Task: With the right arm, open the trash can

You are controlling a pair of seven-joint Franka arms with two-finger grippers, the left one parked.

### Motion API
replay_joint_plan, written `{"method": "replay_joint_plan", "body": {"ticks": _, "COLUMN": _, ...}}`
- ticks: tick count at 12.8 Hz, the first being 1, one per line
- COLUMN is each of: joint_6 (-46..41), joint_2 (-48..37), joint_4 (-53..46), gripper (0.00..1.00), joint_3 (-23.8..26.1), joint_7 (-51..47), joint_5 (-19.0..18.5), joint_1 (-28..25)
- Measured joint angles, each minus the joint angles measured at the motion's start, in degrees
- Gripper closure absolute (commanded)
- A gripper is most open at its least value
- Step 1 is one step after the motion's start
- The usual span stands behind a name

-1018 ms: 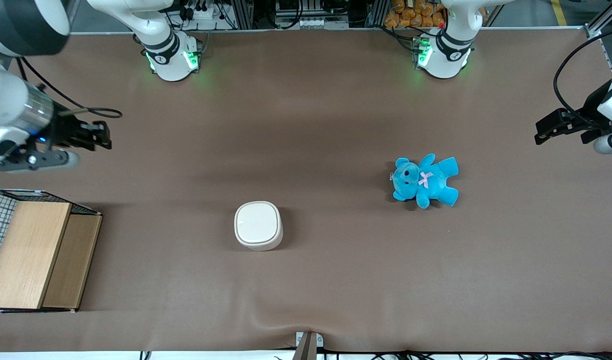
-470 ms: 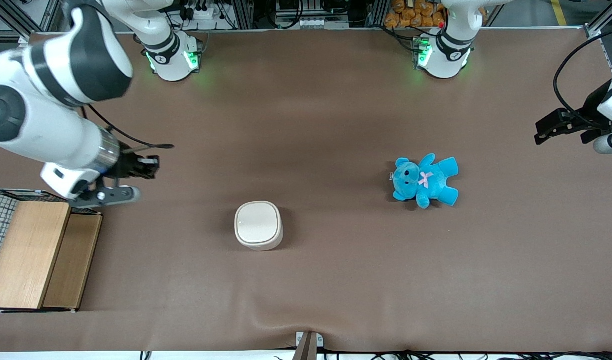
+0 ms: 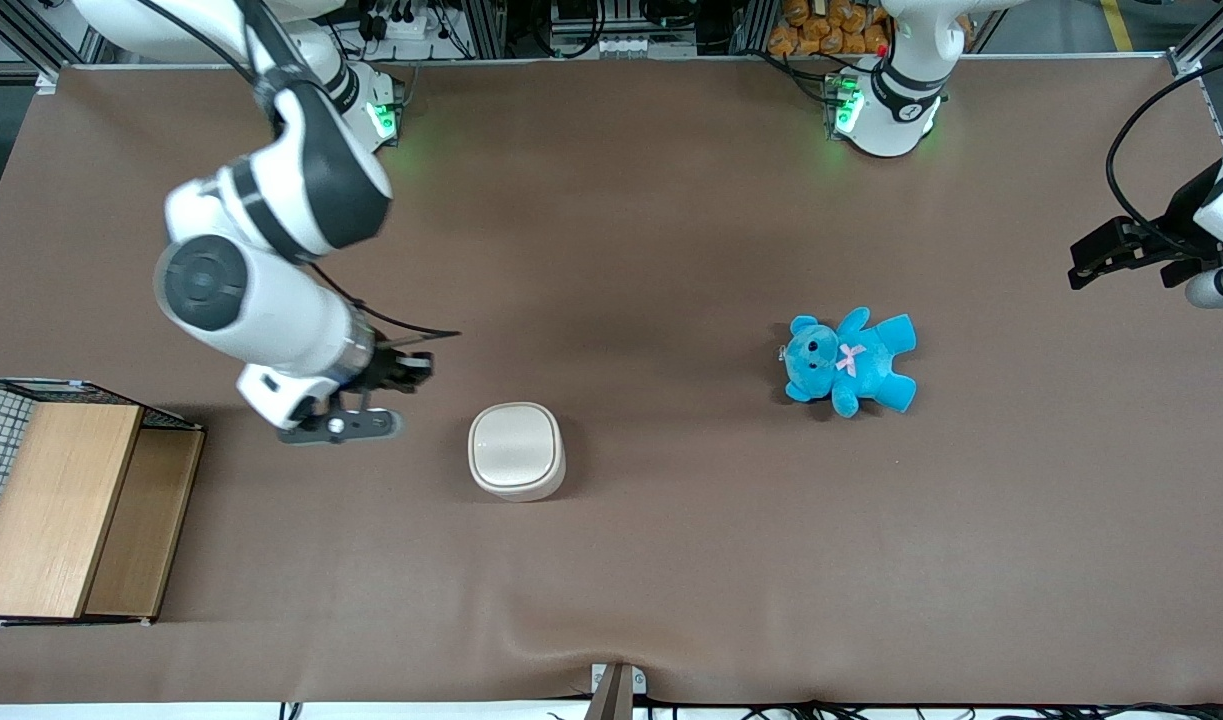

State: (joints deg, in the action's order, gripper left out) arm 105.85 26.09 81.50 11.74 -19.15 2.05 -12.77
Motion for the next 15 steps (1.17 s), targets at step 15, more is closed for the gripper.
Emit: {"method": "replay_joint_plan", "body": {"ticks": 15, "joint_6": 12.90, "joint_2": 12.44, "joint_4": -5.90, "gripper": 1.00, "joint_3": -0.13, "joint_7": -0.21, "joint_5": -1.45, "joint_1": -2.57}}
